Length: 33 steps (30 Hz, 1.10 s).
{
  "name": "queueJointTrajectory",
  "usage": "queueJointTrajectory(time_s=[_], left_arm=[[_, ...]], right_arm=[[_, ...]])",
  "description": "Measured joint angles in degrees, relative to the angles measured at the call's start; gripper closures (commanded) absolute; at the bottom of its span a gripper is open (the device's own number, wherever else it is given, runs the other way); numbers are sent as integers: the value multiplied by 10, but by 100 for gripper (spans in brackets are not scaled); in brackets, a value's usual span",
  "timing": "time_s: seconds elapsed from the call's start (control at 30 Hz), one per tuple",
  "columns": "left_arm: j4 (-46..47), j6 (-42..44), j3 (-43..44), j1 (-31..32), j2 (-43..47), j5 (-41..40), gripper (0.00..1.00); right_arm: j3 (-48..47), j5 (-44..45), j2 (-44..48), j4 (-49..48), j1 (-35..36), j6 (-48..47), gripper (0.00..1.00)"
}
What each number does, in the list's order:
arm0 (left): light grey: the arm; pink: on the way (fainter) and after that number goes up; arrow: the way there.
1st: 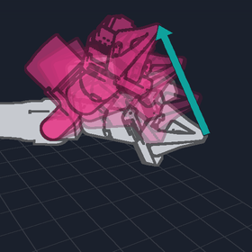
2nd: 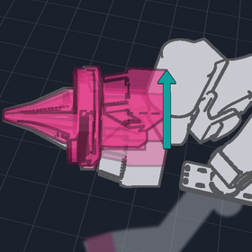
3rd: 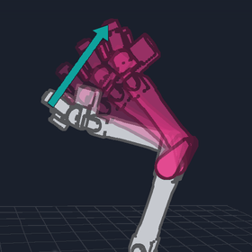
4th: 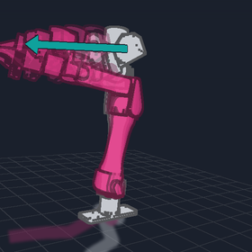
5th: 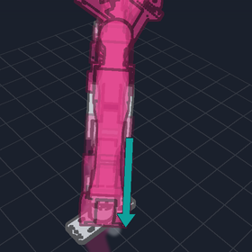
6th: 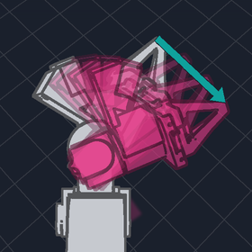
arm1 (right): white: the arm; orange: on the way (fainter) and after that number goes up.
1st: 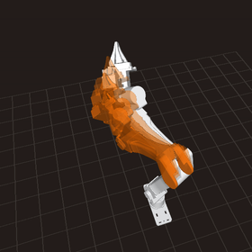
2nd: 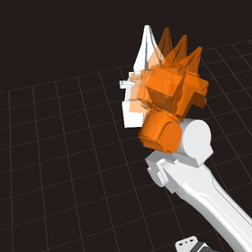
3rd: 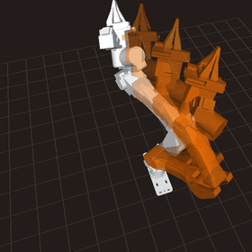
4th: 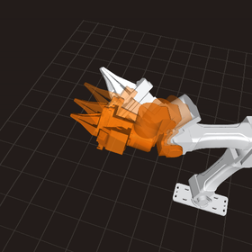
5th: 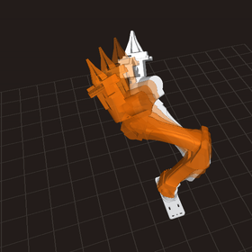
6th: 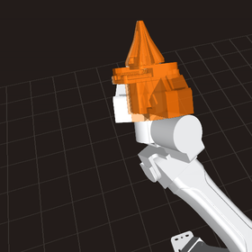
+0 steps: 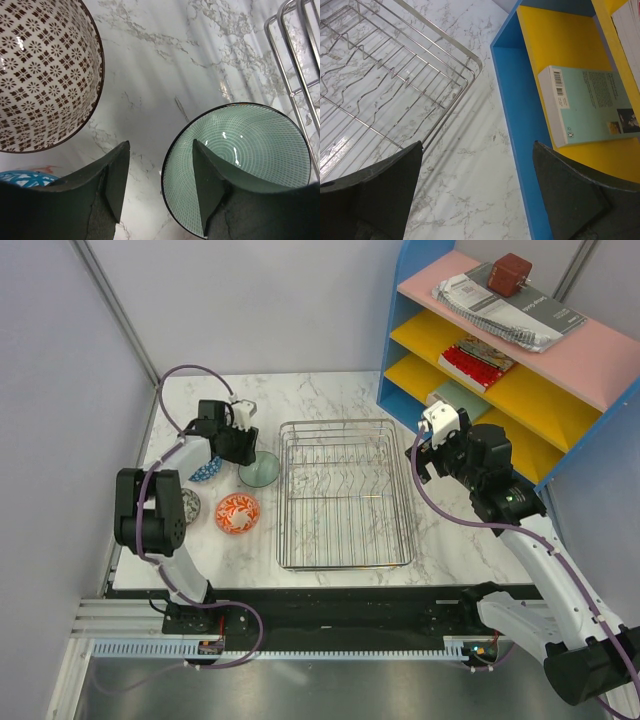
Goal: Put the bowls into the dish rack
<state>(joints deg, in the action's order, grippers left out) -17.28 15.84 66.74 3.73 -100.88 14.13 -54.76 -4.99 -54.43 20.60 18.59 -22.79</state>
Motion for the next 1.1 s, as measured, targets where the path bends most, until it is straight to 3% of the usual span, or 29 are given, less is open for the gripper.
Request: queueJointTrajectory(time_s=[0.1,0.27,0.43,1.1], left_arm=[[-5,4,0,2,-13,0,50],[-15,12,0,7,-37,5,84],[-23,14,18,10,-34,31,98],[-26,14,19,9,-23,-1,98]], right_arm=[[0,0,0,0,0,0,2],[0,0,0,0,0,0,2],[0,0,0,0,1,-2,2],[0,2,-16,0,12,-2,1]])
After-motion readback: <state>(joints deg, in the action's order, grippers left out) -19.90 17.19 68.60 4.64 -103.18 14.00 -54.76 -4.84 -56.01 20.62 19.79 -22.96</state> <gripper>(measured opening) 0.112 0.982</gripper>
